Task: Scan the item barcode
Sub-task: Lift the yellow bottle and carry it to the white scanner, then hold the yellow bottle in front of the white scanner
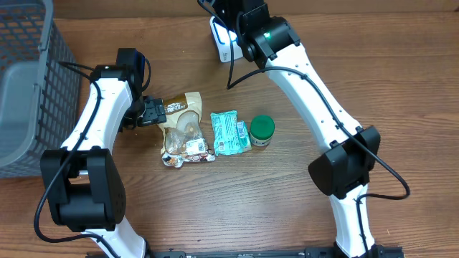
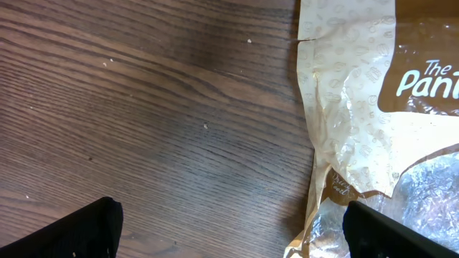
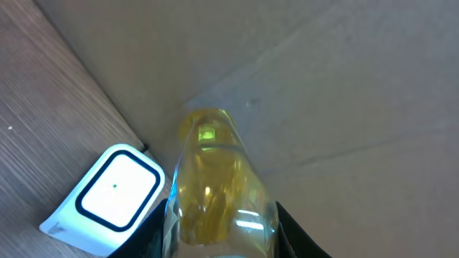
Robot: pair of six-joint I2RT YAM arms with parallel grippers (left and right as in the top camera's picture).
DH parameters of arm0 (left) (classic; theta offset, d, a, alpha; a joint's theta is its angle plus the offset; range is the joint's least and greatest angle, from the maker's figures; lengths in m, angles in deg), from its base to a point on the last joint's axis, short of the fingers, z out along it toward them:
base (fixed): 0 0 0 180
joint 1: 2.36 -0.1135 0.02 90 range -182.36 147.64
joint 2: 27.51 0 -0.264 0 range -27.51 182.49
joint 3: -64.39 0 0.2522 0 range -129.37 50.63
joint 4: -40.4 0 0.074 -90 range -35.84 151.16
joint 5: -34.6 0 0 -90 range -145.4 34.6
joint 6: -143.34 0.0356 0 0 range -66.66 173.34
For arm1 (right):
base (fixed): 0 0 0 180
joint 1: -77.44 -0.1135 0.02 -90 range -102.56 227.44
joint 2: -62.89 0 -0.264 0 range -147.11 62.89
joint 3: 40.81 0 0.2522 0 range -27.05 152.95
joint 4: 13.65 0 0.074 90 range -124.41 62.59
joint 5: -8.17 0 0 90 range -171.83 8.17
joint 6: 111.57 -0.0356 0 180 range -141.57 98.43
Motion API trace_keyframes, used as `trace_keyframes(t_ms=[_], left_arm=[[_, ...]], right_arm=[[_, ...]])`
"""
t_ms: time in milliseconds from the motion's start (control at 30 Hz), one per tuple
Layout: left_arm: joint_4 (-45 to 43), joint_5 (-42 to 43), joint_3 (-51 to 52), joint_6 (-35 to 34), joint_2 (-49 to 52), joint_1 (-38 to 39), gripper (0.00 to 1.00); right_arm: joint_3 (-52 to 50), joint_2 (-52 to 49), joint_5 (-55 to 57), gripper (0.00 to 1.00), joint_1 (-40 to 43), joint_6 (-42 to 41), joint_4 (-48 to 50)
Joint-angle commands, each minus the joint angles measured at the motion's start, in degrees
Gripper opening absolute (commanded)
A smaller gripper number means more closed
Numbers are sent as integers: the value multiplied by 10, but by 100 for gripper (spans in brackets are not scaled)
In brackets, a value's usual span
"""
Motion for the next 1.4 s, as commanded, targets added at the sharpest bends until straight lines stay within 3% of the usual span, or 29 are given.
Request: trace_keyframes(t_ms=[0, 333, 767, 1367], left_arm=[[0, -6, -9, 11, 4, -2, 99], [0, -5, -8, 11, 4, -2, 99], [0, -5, -8, 11, 4, -2, 100], [0, -5, -9, 11, 4, -2, 100]], right_arm=[[7, -30, 15, 23, -1, 46, 35], [7, -72, 29, 24, -1, 67, 123], [7, -118, 29, 24, 7, 88, 168], [7, -129, 20, 23, 14, 87, 124]])
